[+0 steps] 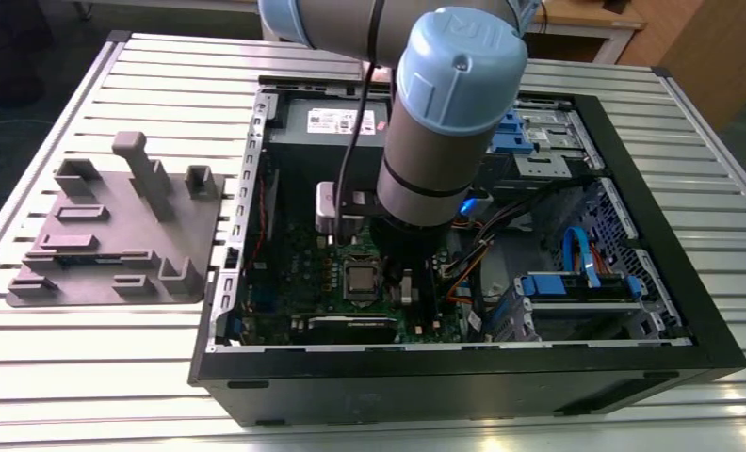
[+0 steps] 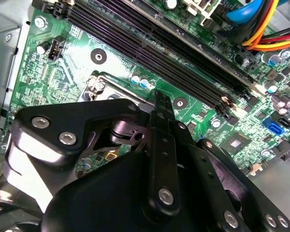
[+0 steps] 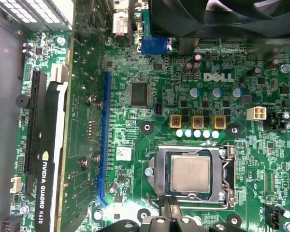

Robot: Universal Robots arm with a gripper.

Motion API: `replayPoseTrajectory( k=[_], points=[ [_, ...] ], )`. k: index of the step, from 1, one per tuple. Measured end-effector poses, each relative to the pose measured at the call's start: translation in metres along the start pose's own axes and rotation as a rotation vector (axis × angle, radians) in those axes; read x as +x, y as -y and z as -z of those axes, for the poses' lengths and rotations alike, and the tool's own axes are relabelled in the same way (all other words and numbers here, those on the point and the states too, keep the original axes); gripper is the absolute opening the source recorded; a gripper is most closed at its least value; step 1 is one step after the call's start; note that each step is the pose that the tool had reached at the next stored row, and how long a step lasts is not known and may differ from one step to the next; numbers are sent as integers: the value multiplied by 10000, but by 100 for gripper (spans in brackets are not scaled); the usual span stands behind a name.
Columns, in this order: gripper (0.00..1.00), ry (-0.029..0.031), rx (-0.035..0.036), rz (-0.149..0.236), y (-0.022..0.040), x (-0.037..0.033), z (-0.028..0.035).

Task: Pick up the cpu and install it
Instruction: 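Install the first cpu locking lever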

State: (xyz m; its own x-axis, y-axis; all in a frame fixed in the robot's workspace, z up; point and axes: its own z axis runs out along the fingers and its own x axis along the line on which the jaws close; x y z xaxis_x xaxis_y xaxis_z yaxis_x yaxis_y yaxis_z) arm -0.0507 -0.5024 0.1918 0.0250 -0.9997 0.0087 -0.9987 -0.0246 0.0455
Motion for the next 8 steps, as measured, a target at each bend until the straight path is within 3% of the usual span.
replayPoseTrajectory(
  k=[8],
  points=[
    [11, -4, 2, 96, 14, 0, -39]
  ],
)
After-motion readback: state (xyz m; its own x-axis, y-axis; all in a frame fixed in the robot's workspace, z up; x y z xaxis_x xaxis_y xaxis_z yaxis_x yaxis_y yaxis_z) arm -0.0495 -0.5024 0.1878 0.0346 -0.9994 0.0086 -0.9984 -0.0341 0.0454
